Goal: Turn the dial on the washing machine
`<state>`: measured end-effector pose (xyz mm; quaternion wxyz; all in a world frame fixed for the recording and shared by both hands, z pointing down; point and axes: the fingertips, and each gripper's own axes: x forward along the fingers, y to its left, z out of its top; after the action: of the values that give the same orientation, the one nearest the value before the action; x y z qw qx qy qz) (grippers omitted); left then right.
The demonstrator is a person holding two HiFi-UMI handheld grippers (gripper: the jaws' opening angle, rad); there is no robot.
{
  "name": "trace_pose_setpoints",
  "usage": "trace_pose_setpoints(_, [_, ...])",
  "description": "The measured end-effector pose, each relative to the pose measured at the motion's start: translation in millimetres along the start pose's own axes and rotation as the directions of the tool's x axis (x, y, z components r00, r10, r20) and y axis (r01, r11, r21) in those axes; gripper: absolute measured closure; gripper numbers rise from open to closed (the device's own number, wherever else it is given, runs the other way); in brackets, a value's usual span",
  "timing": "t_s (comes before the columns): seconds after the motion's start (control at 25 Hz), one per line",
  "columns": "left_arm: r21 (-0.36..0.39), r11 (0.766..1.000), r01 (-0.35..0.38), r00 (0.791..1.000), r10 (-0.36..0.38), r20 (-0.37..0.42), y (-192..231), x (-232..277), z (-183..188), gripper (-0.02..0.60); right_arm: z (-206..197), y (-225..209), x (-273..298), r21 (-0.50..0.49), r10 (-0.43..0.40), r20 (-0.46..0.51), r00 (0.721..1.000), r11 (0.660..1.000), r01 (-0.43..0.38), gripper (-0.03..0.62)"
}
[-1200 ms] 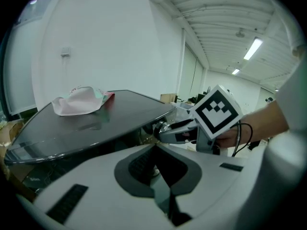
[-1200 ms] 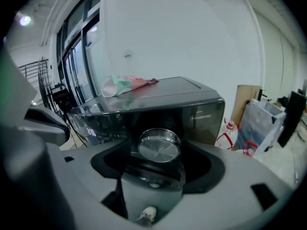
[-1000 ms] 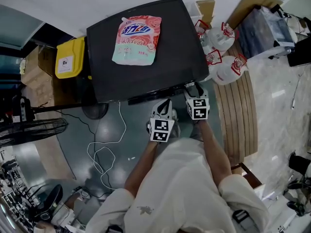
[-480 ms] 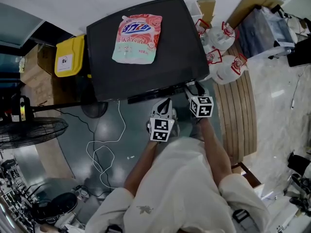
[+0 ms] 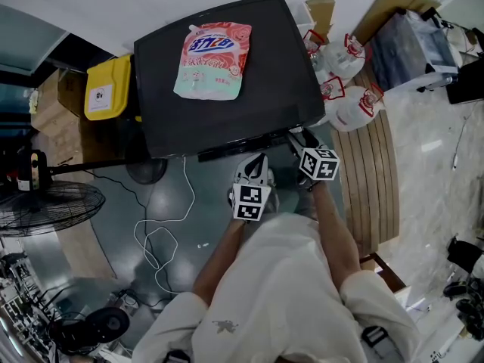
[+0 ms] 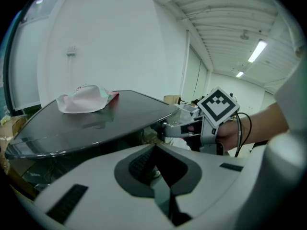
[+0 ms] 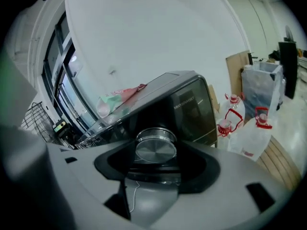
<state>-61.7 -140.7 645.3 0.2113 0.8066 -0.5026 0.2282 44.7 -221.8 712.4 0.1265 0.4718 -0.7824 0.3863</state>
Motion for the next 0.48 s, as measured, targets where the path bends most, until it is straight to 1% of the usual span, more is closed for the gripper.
trace_pose_setpoints(0.48, [-0.005, 1.0, 0.004, 1.0, -0.004, 0.002, -1.5, 1.1, -0.8, 0.569, 0.2, -2.6, 0.1, 0.133, 0.043, 0.017, 0.999, 0.99, -0.045, 0.318])
